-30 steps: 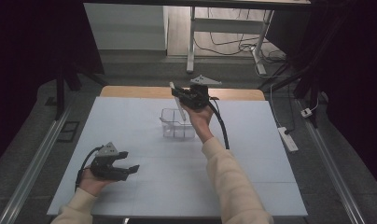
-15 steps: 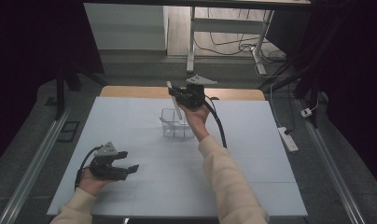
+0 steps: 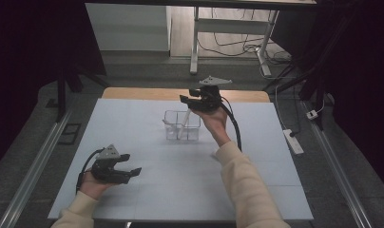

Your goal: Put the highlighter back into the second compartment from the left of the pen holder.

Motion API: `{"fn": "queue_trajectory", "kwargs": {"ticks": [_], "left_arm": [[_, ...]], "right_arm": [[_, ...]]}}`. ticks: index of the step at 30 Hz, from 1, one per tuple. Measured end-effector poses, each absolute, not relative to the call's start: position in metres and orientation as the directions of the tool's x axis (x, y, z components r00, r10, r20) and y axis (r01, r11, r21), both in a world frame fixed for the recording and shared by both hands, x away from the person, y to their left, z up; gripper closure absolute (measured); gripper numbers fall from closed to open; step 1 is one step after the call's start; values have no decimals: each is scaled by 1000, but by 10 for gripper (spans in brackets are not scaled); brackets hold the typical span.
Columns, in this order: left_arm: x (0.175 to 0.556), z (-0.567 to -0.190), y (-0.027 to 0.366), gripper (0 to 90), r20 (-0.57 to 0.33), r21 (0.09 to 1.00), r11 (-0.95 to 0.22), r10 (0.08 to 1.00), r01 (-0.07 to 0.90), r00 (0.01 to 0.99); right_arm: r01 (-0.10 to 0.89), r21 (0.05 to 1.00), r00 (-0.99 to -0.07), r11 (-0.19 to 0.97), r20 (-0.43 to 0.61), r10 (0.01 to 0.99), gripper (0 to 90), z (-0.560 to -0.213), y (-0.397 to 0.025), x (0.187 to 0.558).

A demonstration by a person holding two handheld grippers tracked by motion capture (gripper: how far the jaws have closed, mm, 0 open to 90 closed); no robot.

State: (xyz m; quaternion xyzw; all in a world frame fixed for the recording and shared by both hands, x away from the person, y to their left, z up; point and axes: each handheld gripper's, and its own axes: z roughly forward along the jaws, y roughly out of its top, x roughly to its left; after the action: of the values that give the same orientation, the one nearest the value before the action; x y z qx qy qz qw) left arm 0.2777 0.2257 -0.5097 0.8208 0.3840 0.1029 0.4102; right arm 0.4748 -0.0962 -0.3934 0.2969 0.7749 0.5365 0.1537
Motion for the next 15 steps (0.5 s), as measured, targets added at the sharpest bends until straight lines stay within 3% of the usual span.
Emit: {"fn": "queue_trajectory", "kwargs": {"ticks": [15], "left_arm": [[277, -510, 224, 239, -142, 748, -376, 714, 547, 686]], "right_arm": [[301, 918, -784, 260, 83, 615, 473, -398, -127, 463]]}}
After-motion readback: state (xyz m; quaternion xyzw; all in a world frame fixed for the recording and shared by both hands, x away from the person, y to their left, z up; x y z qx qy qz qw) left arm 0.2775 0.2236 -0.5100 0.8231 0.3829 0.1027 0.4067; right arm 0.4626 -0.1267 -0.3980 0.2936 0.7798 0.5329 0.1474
